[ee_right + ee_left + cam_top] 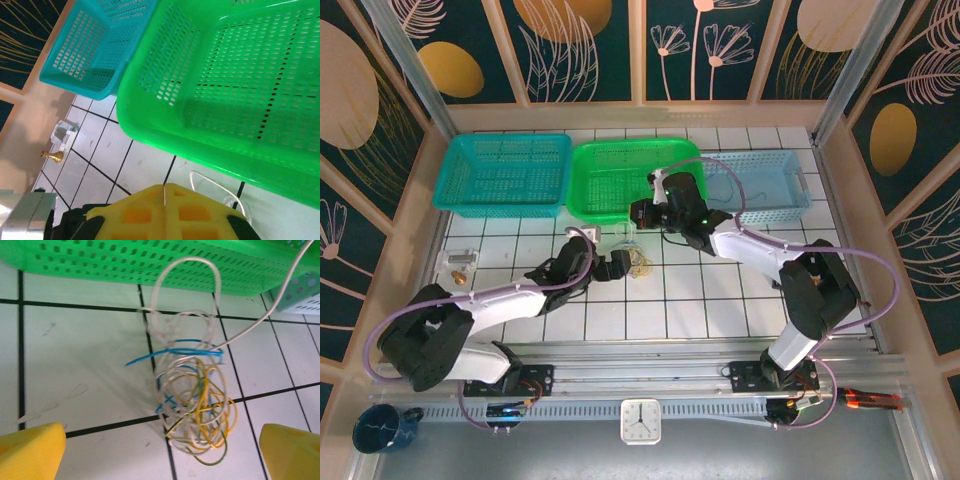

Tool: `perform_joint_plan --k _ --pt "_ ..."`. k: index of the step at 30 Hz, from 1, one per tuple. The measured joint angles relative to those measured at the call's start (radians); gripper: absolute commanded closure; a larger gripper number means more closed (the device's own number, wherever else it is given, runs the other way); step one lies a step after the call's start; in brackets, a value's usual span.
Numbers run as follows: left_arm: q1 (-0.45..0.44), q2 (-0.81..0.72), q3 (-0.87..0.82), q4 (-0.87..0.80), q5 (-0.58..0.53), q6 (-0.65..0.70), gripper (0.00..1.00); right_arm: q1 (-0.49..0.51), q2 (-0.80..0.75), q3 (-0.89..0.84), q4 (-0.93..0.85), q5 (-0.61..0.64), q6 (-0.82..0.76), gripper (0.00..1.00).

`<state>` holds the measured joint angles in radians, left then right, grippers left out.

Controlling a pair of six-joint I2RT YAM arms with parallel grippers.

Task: Untangle the cables

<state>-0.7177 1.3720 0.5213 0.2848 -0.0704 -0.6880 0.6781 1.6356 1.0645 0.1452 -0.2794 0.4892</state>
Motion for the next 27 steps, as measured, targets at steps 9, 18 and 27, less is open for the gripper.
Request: perform_joint_plan --k 9,18,27 --pt "0.0 0.137 0.119 0.003 0.04 0.044 0.01 0.023 -0.02 -0.007 -0.003 -0.003 0.01 1.0" --pt "0.0 0.209 0.15 0.004 -0.011 0.051 0.01 0.044 -0.103 -0.013 -0.023 -0.001 0.019 1.0" --pt "0.0 0.254 0.132 0.054 -0.046 0.034 0.15 0.058 -0.185 -0.006 -0.042 -0.003 0.038 1.0"
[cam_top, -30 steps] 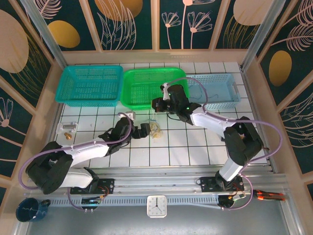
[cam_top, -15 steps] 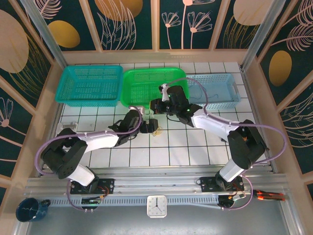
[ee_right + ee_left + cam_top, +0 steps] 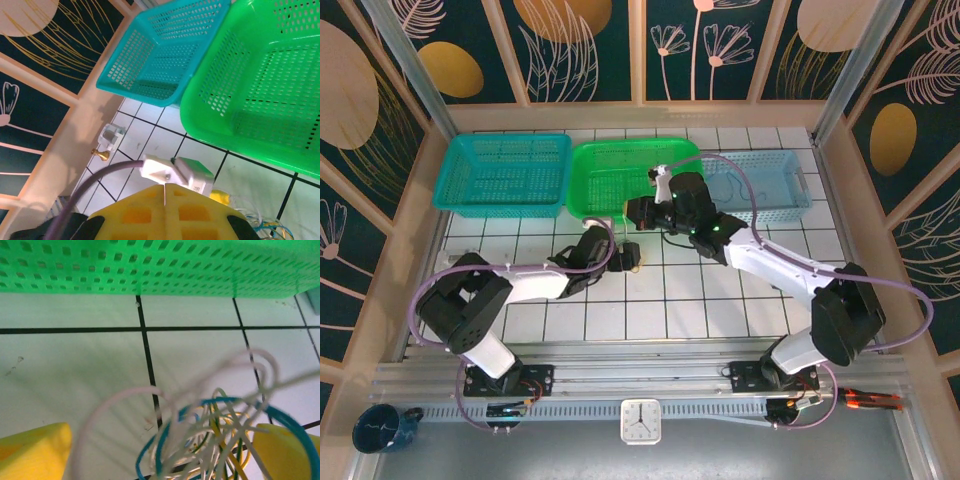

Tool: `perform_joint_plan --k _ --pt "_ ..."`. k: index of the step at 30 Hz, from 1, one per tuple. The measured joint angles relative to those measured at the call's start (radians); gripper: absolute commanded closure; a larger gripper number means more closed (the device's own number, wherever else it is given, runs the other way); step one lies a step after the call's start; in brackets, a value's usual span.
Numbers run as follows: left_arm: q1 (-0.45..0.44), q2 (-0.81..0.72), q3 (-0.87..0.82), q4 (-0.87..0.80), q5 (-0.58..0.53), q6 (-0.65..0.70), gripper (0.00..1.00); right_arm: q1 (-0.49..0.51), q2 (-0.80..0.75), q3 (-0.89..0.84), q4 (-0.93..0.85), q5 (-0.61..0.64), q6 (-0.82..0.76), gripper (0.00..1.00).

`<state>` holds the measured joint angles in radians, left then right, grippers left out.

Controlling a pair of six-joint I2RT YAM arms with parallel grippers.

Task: Untangle the cables

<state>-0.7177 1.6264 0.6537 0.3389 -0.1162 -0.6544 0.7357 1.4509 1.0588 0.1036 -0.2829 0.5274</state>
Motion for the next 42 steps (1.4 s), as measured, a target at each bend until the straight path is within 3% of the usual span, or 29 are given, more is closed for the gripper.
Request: perform_joint_plan --k 5,14,27,42 --pt "0.0 0.029 -0.028 0.024 0.013 -0.008 0.29 0.0 -0.039 0.061 -0.032 0.0 0.002 1.0" --pt "0.006 0.041 -0.059 0.087 0.045 -0.008 0.4 0.0 -0.131 0.175 -0.031 0.001 0.002 1.0" --pt "0.009 0.041 -0.091 0.15 0.057 -0.01 0.42 -0.026 -0.187 0.238 0.03 0.029 -0.003 1.0" --pt "0.01 0.04 -0.104 0.175 0.06 -0.016 0.44 -0.107 -0.201 0.447 0.153 0.047 -0.035 1.0"
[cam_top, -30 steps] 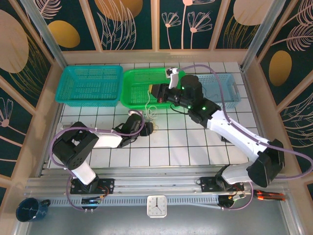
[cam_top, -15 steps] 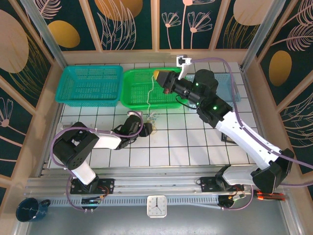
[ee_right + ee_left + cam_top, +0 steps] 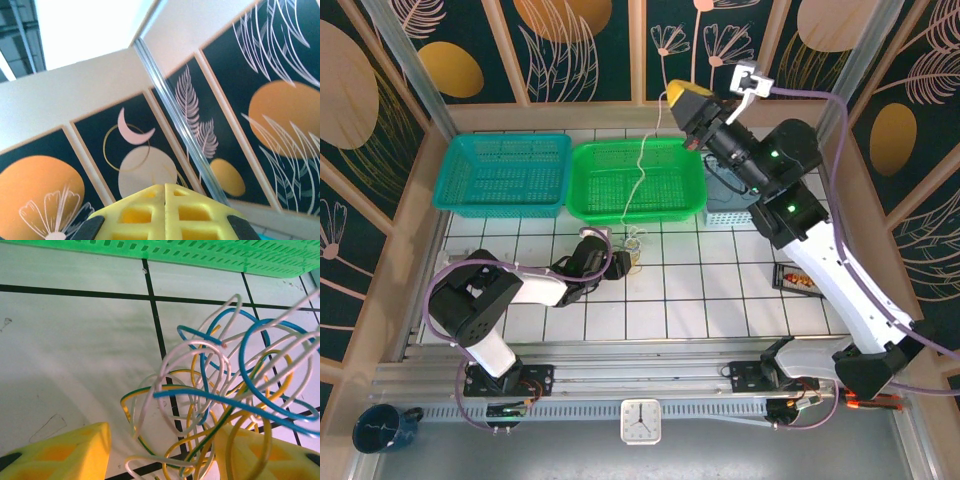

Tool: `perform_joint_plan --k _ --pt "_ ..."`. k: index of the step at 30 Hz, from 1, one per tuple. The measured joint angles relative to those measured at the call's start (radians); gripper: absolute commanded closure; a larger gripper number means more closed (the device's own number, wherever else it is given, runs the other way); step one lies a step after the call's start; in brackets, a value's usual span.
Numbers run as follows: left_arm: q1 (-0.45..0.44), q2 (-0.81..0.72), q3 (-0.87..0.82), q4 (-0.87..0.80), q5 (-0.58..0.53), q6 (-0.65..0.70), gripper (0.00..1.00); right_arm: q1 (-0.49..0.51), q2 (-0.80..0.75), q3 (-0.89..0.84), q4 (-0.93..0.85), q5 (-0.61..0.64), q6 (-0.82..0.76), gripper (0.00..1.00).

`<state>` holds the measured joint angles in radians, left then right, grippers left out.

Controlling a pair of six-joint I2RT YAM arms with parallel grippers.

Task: Untangle the cables

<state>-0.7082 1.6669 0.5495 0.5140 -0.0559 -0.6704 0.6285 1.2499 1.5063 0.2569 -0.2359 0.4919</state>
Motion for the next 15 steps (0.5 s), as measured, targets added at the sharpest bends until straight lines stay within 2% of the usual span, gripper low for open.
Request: perform_joint_plan --k 15 --pt "0.0 -0.011 -0.009 0.005 0.027 -0.013 0.42 -0.052 0.031 0.144 0.048 0.007 -0.035 1.0"
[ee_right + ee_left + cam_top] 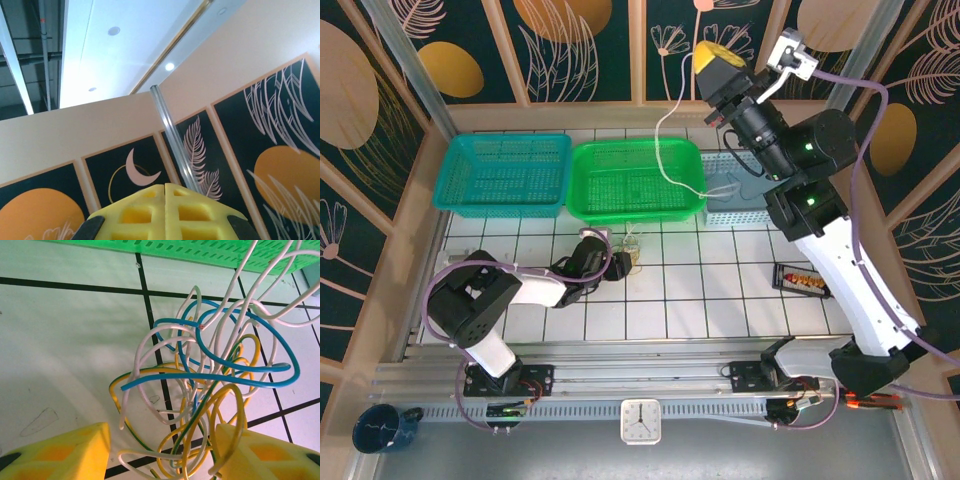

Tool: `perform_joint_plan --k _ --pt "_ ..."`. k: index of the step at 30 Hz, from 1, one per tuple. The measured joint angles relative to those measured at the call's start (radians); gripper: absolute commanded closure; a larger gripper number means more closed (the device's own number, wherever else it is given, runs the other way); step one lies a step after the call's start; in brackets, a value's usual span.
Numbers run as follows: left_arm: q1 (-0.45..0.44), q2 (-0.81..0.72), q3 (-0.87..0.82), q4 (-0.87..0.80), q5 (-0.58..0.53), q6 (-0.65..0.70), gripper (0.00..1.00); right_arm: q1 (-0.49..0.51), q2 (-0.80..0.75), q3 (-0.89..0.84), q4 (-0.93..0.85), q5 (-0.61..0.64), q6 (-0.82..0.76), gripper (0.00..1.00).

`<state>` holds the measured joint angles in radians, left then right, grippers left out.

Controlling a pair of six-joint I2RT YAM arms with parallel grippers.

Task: Untangle the cables

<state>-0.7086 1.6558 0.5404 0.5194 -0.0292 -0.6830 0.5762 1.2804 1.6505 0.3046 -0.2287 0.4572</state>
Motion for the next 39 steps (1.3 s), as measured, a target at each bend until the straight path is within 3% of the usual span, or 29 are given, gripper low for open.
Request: perform_joint_plan --k 10,18,33,34,36,39 --pt "0.0 -0.091 -0.013 -0.049 0.051 -0.027 0.29 -0.131 0.145 -0.013 0.014 -0.005 0.041 1.0" --pt "0.0 -0.228 -0.032 -0.082 0.048 -0.048 0.01 -0.182 0.333 -0.013 0.044 -0.075 0.066 1.0" --pt "0.0 -0.434 -0.127 -0.142 -0.052 -0.082 0.01 -0.197 0.63 -0.111 0.047 -0.168 0.073 1.0" --pt "0.0 -0.435 -0.129 -0.142 -0.058 -0.084 0.01 -0.197 0.642 -0.111 0.042 -0.174 0.073 0.98" --pt "0.0 -0.438 -0.135 -0.143 -0.069 -0.089 0.01 -0.197 0.668 -0.111 0.031 -0.191 0.074 0.73" --pt "0.0 -0.439 -0.14 -0.147 -0.085 -0.095 0.01 -0.197 0.697 -0.108 0.008 -0.208 0.066 0.51"
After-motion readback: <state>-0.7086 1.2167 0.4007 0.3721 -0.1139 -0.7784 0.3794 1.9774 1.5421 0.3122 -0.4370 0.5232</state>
